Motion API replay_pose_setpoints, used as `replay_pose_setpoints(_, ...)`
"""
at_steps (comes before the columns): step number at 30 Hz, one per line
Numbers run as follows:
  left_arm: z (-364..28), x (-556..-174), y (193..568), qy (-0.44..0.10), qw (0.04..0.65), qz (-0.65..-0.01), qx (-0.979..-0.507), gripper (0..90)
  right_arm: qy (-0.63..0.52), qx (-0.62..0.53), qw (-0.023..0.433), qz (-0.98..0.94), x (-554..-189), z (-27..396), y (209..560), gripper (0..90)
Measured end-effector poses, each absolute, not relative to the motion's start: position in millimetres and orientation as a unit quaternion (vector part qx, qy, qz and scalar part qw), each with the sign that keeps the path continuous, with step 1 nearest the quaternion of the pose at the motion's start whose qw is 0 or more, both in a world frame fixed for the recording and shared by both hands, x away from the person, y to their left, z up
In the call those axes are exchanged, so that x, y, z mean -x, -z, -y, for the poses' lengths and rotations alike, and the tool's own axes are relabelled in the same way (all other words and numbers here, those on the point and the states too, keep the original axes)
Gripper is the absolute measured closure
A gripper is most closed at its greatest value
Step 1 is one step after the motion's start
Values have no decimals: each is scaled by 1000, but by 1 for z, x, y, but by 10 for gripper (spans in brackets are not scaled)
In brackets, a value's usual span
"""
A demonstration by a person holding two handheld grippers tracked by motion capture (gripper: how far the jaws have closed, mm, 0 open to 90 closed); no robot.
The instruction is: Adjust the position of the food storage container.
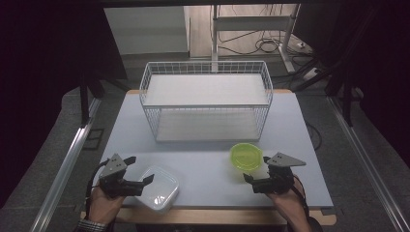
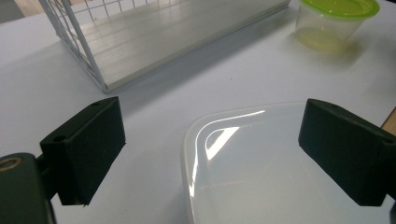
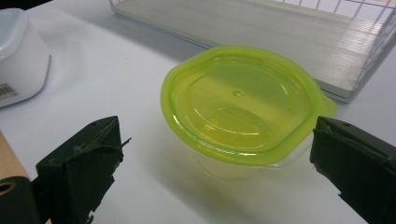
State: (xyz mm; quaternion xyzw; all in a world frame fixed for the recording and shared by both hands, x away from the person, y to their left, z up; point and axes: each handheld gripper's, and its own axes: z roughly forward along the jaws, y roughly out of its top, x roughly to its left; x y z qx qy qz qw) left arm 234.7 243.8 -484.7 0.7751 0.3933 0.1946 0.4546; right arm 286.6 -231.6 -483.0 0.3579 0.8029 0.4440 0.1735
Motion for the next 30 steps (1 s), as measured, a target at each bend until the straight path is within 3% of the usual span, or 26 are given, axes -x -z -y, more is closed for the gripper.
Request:
replay_pose_setpoints(23,-243,-236,484,-176,455,-420,-765,26,-446,-358,176,-802,-288,234,486,15)
replay_pose_setpoints(30,-244,-233,481,-187,461,-409,-765,76,-443,-364,171,-801,-289,234,486,23)
